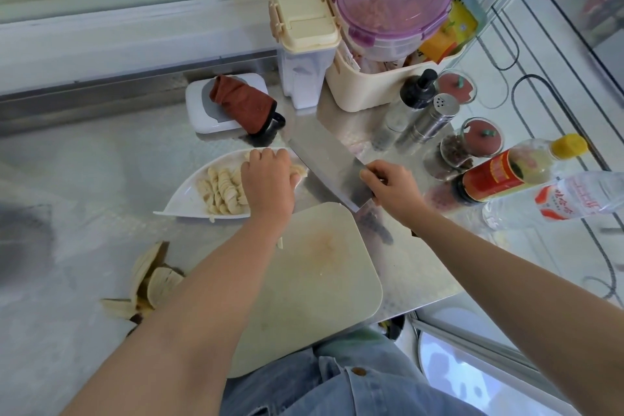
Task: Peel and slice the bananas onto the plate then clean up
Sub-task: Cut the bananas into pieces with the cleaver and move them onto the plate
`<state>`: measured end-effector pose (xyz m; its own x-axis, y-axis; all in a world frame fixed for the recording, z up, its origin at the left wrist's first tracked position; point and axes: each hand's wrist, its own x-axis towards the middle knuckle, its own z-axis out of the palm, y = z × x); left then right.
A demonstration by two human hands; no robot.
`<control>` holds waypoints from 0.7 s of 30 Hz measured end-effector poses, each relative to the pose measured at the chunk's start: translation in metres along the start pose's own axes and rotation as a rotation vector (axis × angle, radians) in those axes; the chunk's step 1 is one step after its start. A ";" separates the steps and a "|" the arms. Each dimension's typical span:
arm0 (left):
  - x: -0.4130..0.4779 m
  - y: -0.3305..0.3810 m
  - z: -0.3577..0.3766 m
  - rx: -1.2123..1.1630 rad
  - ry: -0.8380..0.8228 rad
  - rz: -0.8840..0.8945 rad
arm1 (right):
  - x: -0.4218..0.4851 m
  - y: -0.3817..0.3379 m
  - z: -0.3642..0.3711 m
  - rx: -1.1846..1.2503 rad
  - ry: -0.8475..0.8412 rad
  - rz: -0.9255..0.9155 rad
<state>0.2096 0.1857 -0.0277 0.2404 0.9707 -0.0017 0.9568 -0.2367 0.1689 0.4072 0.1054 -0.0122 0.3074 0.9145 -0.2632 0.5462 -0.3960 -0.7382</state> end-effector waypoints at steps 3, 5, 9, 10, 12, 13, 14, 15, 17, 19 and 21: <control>-0.001 0.002 0.004 0.006 -0.017 -0.048 | 0.000 0.001 -0.002 0.000 -0.001 0.001; -0.004 0.001 0.006 0.006 -0.016 -0.034 | -0.001 0.003 -0.003 -0.003 -0.003 -0.003; -0.013 -0.007 0.003 -0.054 0.040 0.020 | -0.005 0.004 -0.006 0.017 -0.017 -0.017; -0.017 -0.010 0.001 -0.075 0.070 0.015 | -0.007 0.004 -0.007 0.026 -0.035 -0.024; -0.027 -0.018 0.000 -0.135 0.138 0.022 | -0.013 0.006 -0.010 0.038 -0.093 -0.035; -0.034 -0.022 0.000 -0.172 0.166 0.033 | -0.017 0.008 -0.011 0.034 -0.125 -0.040; -0.042 -0.026 0.000 -0.211 0.178 0.042 | -0.020 0.011 -0.011 0.018 -0.153 -0.049; -0.050 -0.029 0.000 -0.247 0.179 0.043 | -0.024 0.014 -0.012 -0.010 -0.176 -0.059; -0.068 -0.033 0.002 -0.296 0.165 0.036 | -0.030 0.024 -0.012 -0.090 -0.202 -0.081; -0.088 -0.035 0.005 -0.307 0.146 0.027 | -0.036 0.034 -0.012 -0.150 -0.222 -0.090; -0.107 -0.035 0.008 -0.310 0.123 -0.012 | -0.041 0.045 -0.010 -0.198 -0.230 -0.086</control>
<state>0.1513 0.0902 -0.0412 0.1896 0.9756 0.1104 0.8594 -0.2193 0.4618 0.4270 0.0498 -0.0281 0.0816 0.9314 -0.3547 0.7106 -0.3039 -0.6345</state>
